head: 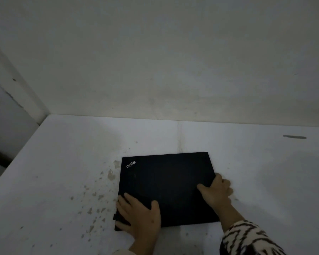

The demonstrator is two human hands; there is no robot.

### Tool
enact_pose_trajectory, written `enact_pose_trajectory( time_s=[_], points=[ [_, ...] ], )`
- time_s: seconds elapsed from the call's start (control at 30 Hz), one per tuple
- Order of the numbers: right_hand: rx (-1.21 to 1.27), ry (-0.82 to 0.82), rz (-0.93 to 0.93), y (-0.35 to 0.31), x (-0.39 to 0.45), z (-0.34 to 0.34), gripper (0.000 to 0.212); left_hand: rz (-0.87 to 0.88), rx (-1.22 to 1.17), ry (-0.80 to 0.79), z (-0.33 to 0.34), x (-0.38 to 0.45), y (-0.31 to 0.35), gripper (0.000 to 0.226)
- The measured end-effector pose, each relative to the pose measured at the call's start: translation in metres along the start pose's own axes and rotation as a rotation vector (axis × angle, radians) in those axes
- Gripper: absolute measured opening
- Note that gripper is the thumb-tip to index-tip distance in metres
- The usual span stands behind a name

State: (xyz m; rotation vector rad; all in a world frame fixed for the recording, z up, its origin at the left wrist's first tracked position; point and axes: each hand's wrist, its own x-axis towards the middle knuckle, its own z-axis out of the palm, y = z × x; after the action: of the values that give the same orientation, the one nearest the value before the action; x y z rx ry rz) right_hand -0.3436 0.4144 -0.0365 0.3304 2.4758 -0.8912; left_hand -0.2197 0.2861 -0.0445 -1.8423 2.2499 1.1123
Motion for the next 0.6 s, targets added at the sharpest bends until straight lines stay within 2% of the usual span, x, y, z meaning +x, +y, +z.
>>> enact_pose_trajectory(
  time_s=[0.17, 0.3, 0.6],
  points=[
    [-0.035, -0.041, -0.014, -0.001, 0.001, -0.004, 0.072, -0.163, -0.074, -0.104, 0.017, -0.028, -0.006, 0.104],
    [-0.046, -0.044, -0.013, 0.001, 0.002, -0.009, 0.073, -0.157, -0.264, -0.103, 0.019, -0.034, 0.0, 0.101],
    [-0.109, -0.072, -0.024, 0.004, 0.004, -0.018, 0.077, -0.06, -0.297, -0.052, 0.022, -0.025, 0.005, 0.09]
  ],
)
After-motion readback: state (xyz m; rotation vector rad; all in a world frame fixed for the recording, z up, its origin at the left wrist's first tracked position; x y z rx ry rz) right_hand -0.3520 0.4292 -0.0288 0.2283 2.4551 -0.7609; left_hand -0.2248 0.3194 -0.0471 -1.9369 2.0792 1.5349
